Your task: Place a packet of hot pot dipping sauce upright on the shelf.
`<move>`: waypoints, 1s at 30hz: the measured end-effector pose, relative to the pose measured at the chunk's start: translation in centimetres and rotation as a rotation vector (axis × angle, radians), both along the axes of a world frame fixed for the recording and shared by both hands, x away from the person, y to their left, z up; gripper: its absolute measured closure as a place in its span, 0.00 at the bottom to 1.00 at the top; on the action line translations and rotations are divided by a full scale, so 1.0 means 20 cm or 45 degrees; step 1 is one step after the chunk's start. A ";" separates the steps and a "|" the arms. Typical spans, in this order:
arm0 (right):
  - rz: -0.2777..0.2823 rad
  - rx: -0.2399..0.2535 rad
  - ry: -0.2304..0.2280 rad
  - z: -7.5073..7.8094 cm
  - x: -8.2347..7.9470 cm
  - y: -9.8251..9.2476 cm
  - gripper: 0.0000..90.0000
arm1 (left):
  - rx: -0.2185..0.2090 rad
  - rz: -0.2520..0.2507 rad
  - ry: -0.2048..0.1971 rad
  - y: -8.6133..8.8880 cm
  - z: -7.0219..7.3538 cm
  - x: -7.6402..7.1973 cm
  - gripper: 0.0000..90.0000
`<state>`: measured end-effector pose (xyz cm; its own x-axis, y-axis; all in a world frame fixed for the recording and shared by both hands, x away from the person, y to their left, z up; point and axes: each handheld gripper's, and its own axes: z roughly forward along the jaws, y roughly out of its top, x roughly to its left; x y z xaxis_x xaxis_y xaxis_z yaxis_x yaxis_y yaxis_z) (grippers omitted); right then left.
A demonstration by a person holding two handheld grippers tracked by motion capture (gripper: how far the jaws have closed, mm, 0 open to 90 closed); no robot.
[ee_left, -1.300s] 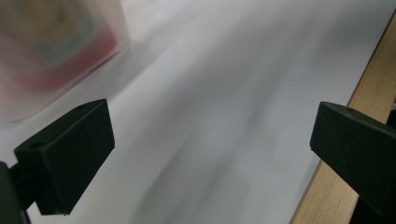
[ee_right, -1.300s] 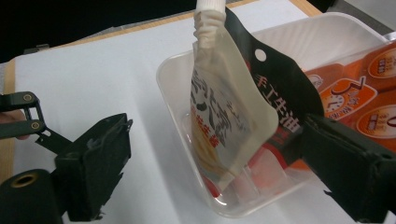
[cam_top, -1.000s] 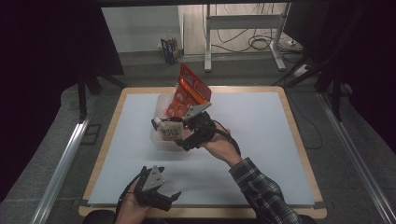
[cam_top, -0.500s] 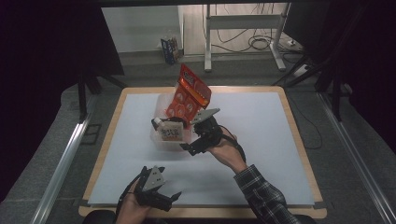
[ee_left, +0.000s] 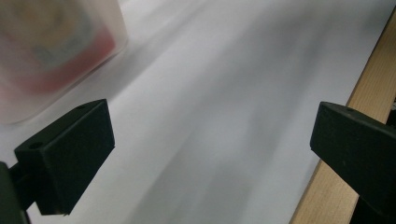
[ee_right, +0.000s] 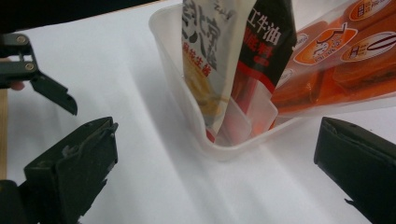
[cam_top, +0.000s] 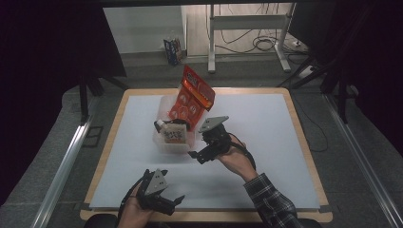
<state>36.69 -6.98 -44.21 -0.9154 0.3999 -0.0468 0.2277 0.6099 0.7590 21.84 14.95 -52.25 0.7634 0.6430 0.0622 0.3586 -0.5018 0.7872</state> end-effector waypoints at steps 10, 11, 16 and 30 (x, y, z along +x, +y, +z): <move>-0.016 0.022 0.006 0.02 -0.07 -0.06 0.00 | 0.026 -0.009 -0.010 -0.01 0.00 -0.01 0.00; -0.012 0.025 0.012 0.01 -0.07 -0.07 0.00 | 0.023 -0.008 -0.010 -0.01 -0.01 0.00 0.00; -0.004 0.030 0.033 0.00 -0.10 -0.10 0.00 | 0.011 -0.013 0.000 -0.01 0.00 0.00 0.00; -0.049 0.038 0.021 -0.02 -0.16 -0.22 0.00 | -0.002 -0.006 0.020 0.00 0.00 0.00 0.00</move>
<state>33.42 -11.41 -44.70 -0.8997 0.4361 -0.0194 0.2634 0.5776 0.7726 21.79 14.89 -52.20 0.7675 0.6392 0.0492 0.3683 -0.5024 0.7823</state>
